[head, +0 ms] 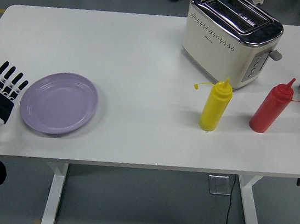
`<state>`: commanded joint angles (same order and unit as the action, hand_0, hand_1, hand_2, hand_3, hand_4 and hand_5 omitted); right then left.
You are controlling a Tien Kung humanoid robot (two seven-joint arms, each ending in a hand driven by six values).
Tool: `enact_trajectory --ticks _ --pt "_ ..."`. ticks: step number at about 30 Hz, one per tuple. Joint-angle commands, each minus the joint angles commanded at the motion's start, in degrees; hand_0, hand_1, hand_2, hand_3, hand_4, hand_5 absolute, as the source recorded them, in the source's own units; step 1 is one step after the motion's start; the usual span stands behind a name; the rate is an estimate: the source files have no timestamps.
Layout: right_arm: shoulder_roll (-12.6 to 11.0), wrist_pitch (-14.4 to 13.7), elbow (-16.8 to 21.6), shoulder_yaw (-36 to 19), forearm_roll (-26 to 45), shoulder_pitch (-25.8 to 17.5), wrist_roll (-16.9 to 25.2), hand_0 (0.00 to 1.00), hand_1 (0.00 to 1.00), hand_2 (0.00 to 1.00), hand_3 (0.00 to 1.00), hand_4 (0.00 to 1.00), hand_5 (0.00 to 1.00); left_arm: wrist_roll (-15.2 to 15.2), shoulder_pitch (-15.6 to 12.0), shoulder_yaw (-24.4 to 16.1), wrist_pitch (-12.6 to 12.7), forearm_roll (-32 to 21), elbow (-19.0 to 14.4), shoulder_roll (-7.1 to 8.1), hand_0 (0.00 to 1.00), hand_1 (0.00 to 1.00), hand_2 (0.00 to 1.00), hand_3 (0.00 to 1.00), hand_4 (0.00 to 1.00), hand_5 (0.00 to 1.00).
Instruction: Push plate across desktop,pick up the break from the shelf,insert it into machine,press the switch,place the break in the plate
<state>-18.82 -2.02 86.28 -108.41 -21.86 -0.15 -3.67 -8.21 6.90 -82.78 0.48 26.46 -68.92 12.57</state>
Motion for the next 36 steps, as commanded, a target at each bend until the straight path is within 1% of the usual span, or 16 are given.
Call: enact_trajectory --ticks 10,22,26,27,32,33,36 --pt "0.0 0.0 0.0 0.1 0.0 0.0 0.0 0.817 0.776 0.763 0.743 0.483 0.565 -0.1 0.7 0.9 -0.2 -0.2 0.9 -0.34 0.836 0.873 0.922 0.851 0.654 0.998" --pt "-0.4 -0.3 0.3 0.7 -0.8 0.0 0.1 0.818 0.777 0.762 0.743 0.483 0.564 -0.2 2.0 2.9 -0.6 -0.8 2.9 -1.05 0.837 0.875 0.922 0.852 0.654 0.998" --pt "-1.2 -1.6 1.4 2.0 -5.1 0.1 0.7 0.818 0.777 0.762 0.743 0.483 0.564 -0.2 2.3 4.0 -0.8 -1.0 2.9 -1.42 0.837 0.875 0.922 0.852 0.654 0.998" --pt "-1.5 -2.2 1.6 2.6 -6.8 0.2 1.0 0.818 0.779 0.763 0.743 0.498 0.53 -0.2 2.4 4.2 -0.8 -1.0 2.9 -1.51 0.837 0.874 0.923 0.852 0.655 0.998" --pt "-4.0 -5.8 1.6 6.2 -16.1 0.8 1.3 0.818 0.779 0.763 0.743 0.498 0.53 -0.3 2.9 5.7 -1.0 -1.3 3.1 -1.98 0.837 0.874 0.923 0.852 0.655 0.998" --pt "-4.6 -6.3 1.5 7.0 -18.5 1.1 1.0 0.819 0.784 0.768 0.745 0.572 0.452 -0.3 3.1 6.0 -1.1 -1.4 3.2 -2.11 0.836 0.874 0.923 0.852 0.655 0.998" --pt "-6.4 -6.7 0.8 9.0 -24.5 1.9 -0.3 0.819 0.784 0.768 0.745 0.572 0.452 -0.3 3.5 7.0 -1.1 -1.6 3.4 -2.55 0.836 0.874 0.923 0.852 0.655 0.998"
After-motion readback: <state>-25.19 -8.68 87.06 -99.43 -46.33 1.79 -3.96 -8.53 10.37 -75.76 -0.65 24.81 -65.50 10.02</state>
